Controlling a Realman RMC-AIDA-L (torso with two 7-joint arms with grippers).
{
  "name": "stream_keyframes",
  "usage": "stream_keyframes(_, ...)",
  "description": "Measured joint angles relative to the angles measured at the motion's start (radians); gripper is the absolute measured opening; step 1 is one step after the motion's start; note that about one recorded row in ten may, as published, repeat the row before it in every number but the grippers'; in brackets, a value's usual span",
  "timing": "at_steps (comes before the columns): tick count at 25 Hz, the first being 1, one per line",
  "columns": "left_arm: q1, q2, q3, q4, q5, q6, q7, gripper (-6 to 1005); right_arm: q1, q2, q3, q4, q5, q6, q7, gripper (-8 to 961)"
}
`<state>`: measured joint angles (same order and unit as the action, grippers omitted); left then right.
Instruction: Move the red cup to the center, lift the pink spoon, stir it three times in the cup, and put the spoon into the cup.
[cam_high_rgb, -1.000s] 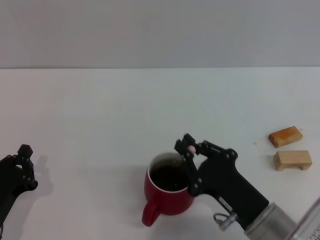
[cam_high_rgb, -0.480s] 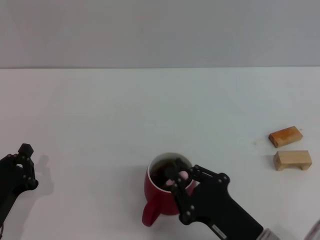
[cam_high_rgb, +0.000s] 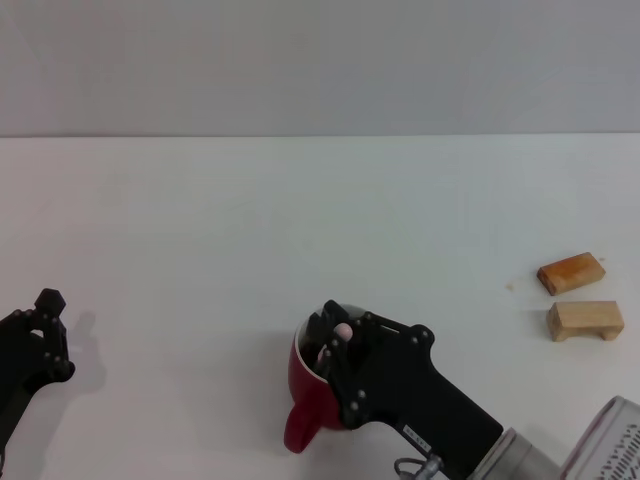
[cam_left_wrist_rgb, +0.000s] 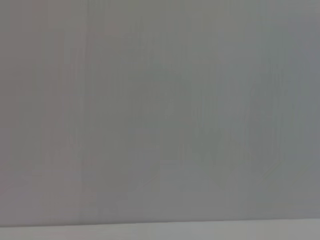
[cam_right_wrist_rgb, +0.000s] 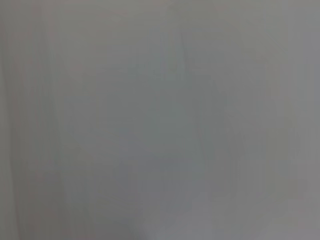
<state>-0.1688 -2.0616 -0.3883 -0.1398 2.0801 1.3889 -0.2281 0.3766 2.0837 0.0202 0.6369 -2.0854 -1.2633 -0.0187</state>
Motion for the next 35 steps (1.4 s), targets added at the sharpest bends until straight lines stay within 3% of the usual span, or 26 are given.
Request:
stream_keyframes(11, 0.006, 0.000, -0.003, 0.004, -0.002, 0.002, -0.006, -1, -0.029, -0.005, 0.032, -0.010, -0.001, -0.002, 0.079, 25)
stream_keyframes(22, 0.016, 0.001, -0.006, 0.006, -0.008, 0.032, -0.004, -1, -0.062, -0.007, 0.028, -0.034, -0.004, -0.144, 0.079, 450)
stream_keyframes(29, 0.037, -0.001, -0.062, 0.001, -0.008, 0.061, 0.001, -1, -0.119, -0.010, 0.077, -0.071, 0.002, -0.243, 0.076, 510)
stream_keyframes(35, 0.063, -0.002, -0.141, -0.002, -0.008, 0.093, -0.001, 173, -0.236, -0.010, 0.222, -0.113, 0.005, -0.276, 0.076, 514)
